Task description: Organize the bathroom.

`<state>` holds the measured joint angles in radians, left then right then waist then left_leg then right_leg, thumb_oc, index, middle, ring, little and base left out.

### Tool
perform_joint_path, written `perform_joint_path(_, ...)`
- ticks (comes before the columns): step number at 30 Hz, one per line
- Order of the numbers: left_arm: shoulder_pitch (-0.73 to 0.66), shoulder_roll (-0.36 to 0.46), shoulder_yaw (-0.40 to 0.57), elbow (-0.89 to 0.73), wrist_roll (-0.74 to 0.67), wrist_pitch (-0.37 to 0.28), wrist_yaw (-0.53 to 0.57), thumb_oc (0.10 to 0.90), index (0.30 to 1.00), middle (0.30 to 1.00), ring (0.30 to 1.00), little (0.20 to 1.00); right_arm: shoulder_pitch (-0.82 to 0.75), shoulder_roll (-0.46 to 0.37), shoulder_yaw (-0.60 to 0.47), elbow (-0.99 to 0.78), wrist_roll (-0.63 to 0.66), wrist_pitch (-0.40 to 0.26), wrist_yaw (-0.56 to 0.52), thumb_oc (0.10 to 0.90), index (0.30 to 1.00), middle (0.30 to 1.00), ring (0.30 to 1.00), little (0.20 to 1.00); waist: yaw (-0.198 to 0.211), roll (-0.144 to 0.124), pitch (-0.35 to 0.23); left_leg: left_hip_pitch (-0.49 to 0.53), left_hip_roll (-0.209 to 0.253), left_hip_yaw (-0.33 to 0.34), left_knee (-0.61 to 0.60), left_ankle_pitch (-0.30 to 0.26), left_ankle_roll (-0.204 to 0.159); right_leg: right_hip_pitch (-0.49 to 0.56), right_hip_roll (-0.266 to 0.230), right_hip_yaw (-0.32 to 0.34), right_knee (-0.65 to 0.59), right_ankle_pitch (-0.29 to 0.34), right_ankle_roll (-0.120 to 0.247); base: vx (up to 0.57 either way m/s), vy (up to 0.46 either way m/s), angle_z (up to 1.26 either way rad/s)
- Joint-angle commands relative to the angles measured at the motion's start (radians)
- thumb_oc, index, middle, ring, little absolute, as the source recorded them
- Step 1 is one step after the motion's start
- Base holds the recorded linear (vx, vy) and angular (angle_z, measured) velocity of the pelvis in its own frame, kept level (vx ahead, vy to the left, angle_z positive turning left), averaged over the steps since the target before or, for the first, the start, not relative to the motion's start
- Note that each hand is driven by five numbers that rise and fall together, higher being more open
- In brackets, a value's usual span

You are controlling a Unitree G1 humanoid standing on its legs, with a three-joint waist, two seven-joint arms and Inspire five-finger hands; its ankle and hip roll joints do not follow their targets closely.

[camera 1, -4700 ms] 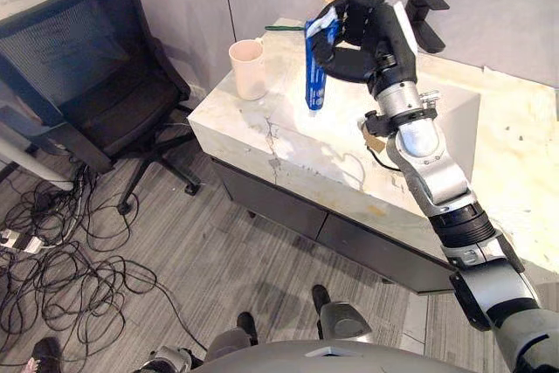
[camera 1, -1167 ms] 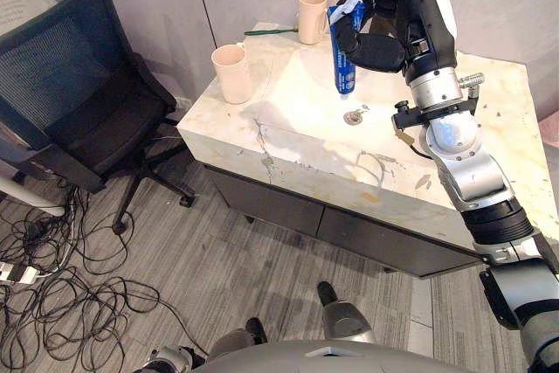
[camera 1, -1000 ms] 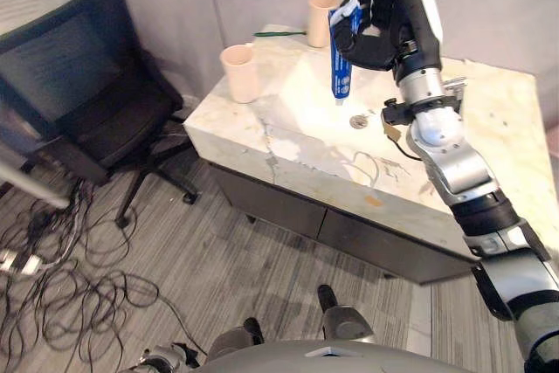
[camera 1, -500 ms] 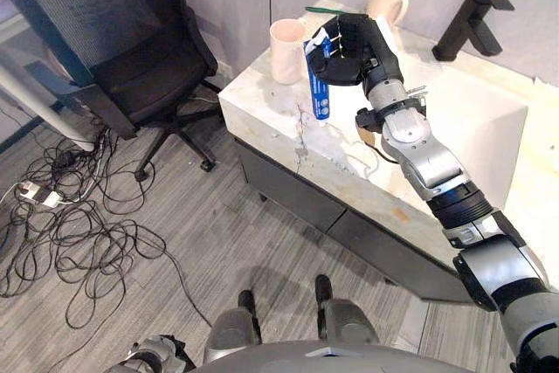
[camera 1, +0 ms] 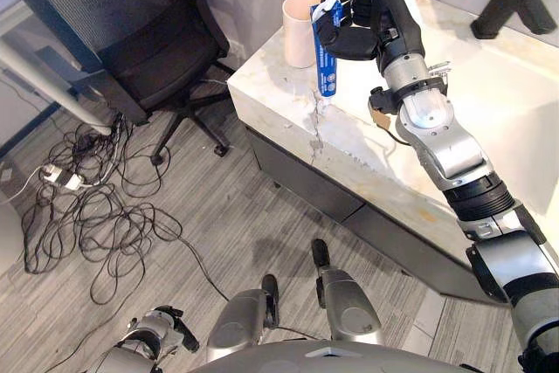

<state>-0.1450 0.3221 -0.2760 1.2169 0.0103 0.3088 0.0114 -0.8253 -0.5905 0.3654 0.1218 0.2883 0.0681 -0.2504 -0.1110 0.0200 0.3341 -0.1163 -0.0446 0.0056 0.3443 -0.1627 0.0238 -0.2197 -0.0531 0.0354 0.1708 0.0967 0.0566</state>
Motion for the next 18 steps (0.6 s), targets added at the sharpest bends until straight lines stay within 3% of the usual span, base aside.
perform_joint_path(1,0.028,0.063,-0.051,0.028,0.03,0.038,-0.008,0.8,0.9,0.9,0.9,0.9,-0.179,0.002,-0.135,-0.014,-0.013,-0.134,-0.039,0.4,0.3,0.3,0.3,0.3,-0.008,-0.024,-0.107,0.08,0.027,0.106,-0.039,-0.074,0.003,-0.017,-0.001,0.028,0.045,-0.101,0.088,0.07,-0.048,0.01)
perform_joint_path(7,0.057,0.081,-0.034,0.046,0.048,0.067,0.022,0.8,0.9,0.9,0.9,0.9,-0.161,-0.012,-0.167,-0.047,-0.023,-0.122,-0.048,0.4,0.3,0.3,0.3,0.3,-0.028,-0.024,-0.116,0.126,0.043,0.115,-0.105,-0.06,0.006,-0.005,0.001,0.028,0.042,-0.111,0.099,0.13,-0.063,-0.02)
perform_joint_path(11,0.077,0.093,-0.017,0.053,0.049,0.073,0.032,0.8,0.9,0.9,0.9,0.9,-0.156,-0.04,-0.179,-0.055,-0.013,-0.131,-0.039,0.4,0.3,0.3,0.3,0.3,-0.034,-0.03,-0.138,0.125,0.048,0.126,-0.069,-0.077,-0.001,0.004,-0.003,0.024,0.048,-0.125,0.09,0.1,-0.063,0.01)
perform_joint_path(12,0.086,0.096,-0.003,0.056,0.061,0.067,0.031,0.8,0.9,0.9,0.9,0.9,-0.159,-0.063,-0.187,-0.056,-0.012,-0.138,-0.025,0.4,0.3,0.3,0.3,0.3,-0.035,-0.034,-0.154,0.118,0.057,0.123,-0.008,-0.058,-0.021,0.01,0.001,0.014,0.06,-0.134,0.074,0.13,-0.1,0.05)
perform_joint_path(14,0.09,0.093,0.008,0.054,0.085,0.063,0.015,0.8,0.9,0.9,0.9,0.9,-0.171,-0.087,-0.187,-0.06,-0.02,-0.137,-0.012,0.4,0.3,0.3,0.3,0.3,-0.037,-0.031,-0.167,0.078,0.078,0.099,0.171,0.056,-0.069,0.03,0.023,0.002,0.066,-0.147,0.035,0.1,-0.109,0.14)
perform_joint_path(15,0.085,0.091,0.007,0.052,0.084,0.061,0.006,0.8,0.9,0.9,0.9,0.9,-0.172,-0.097,-0.19,-0.058,-0.029,-0.151,-0.005,0.4,0.3,0.3,0.3,0.3,-0.032,-0.042,-0.167,0.013,0.082,0.09,0.29,0.123,-0.082,0.046,0.022,0.0,0.056,-0.14,0.016,0.04,-0.089,0.28)
perform_joint_path(16,0.084,0.09,0.006,0.05,0.082,0.062,0.003,0.8,0.9,0.9,0.9,0.9,-0.172,-0.101,-0.192,-0.057,-0.031,-0.155,-0.002,0.4,0.3,0.3,0.3,0.3,-0.031,-0.044,-0.166,-0.018,0.086,0.085,0.343,0.137,-0.085,0.051,0.023,-0.003,0.054,-0.139,0.01,0.04,-0.109,0.39)
perform_joint_path(17,0.078,0.086,0.006,0.034,0.095,0.077,-0.013,0.8,0.9,0.9,0.9,0.9,-0.162,-0.118,-0.207,-0.059,-0.051,-0.17,0.001,0.4,0.3,0.3,0.3,0.3,-0.02,-0.062,-0.153,-0.139,0.105,0.087,0.464,0.134,-0.076,0.089,0.015,-0.01,0.046,-0.137,-0.01,0.06,-0.066,0.34)
perform_joint_path(18,0.073,0.085,0.002,0.016,0.106,0.094,-0.029,0.8,0.9,0.9,0.9,0.9,-0.153,-0.114,-0.207,-0.058,-0.067,-0.184,-0.013,0.4,0.3,0.3,0.3,0.3,-0.013,-0.061,-0.144,-0.198,0.118,0.075,0.464,0.107,-0.065,0.116,0.022,-0.02,0.045,-0.148,-0.018,0.1,-0.028,0.31)
